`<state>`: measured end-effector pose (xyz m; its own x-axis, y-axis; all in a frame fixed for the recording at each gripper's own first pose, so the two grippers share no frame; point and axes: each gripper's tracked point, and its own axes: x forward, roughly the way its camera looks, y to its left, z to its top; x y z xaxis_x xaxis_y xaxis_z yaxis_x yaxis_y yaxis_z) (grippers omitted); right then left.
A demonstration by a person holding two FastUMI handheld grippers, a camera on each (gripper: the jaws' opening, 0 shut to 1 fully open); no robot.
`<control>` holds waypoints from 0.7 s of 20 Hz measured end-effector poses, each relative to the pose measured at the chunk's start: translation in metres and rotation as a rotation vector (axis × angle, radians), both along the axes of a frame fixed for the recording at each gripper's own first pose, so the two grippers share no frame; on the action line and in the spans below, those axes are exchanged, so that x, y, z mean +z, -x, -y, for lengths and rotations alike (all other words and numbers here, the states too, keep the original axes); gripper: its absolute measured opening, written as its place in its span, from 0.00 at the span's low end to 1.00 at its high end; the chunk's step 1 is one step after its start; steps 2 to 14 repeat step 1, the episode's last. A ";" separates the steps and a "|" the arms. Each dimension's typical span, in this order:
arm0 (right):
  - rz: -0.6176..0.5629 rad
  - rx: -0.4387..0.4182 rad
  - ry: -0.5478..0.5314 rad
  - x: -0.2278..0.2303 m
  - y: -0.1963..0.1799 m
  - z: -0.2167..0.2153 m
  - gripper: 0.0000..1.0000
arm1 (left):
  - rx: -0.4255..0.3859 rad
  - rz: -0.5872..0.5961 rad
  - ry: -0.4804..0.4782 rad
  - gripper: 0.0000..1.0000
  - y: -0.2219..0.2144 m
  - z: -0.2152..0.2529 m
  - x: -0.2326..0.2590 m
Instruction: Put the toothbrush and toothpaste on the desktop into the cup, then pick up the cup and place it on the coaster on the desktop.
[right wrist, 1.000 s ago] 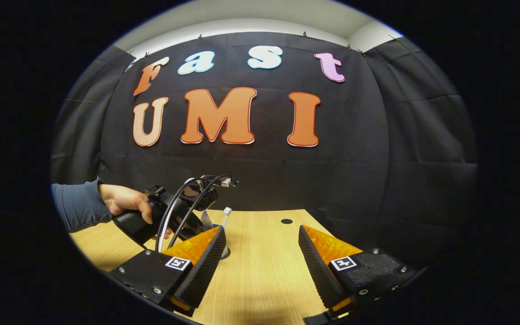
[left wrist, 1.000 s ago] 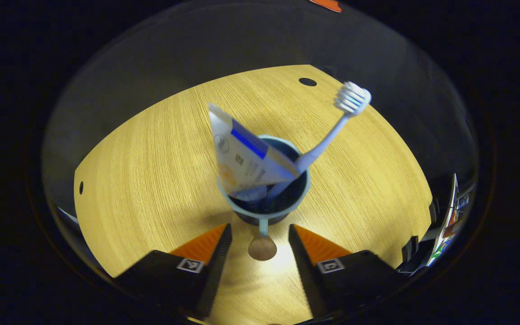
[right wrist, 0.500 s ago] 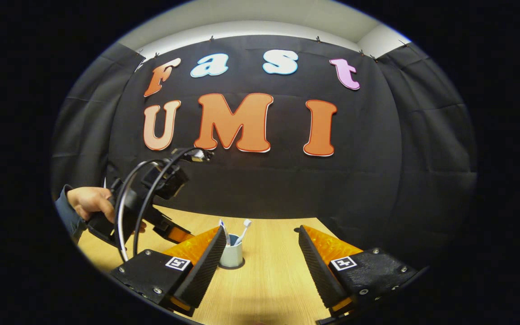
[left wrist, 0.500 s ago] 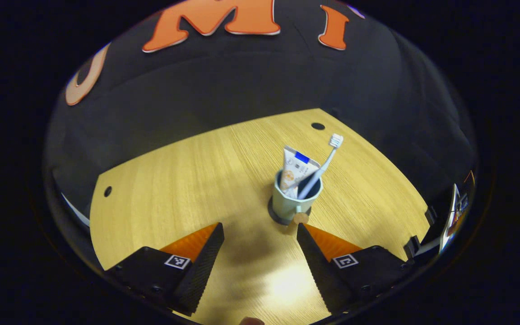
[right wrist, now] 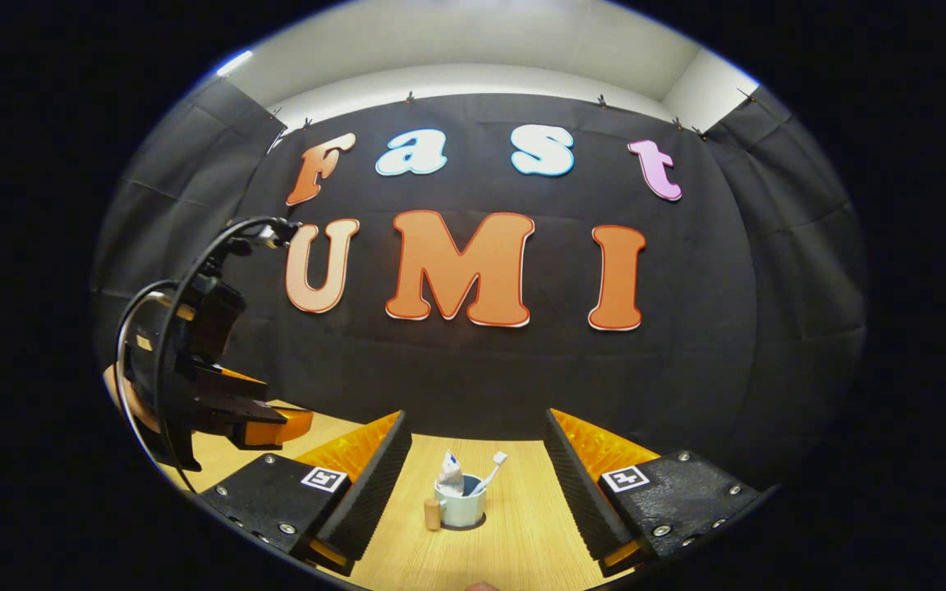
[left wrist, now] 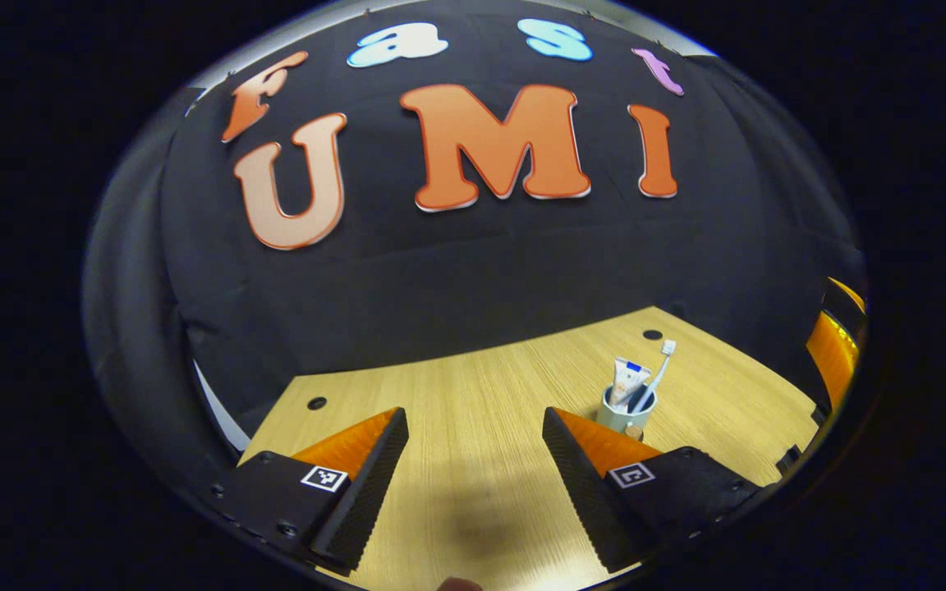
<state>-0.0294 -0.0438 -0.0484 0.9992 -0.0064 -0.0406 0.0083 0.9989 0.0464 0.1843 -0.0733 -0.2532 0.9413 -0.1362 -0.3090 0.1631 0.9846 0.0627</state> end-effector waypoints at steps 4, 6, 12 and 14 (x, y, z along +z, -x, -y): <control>0.022 0.002 0.002 0.006 -0.001 -0.006 0.97 | 0.021 0.053 0.010 0.99 -0.002 -0.002 0.003; 0.022 0.002 0.002 0.006 -0.001 -0.006 0.97 | 0.021 0.053 0.010 0.99 -0.002 -0.002 0.003; 0.022 0.002 0.002 0.006 -0.001 -0.006 0.97 | 0.021 0.053 0.010 0.99 -0.002 -0.002 0.003; 0.022 0.002 0.002 0.006 -0.001 -0.006 0.97 | 0.021 0.053 0.010 0.99 -0.002 -0.002 0.003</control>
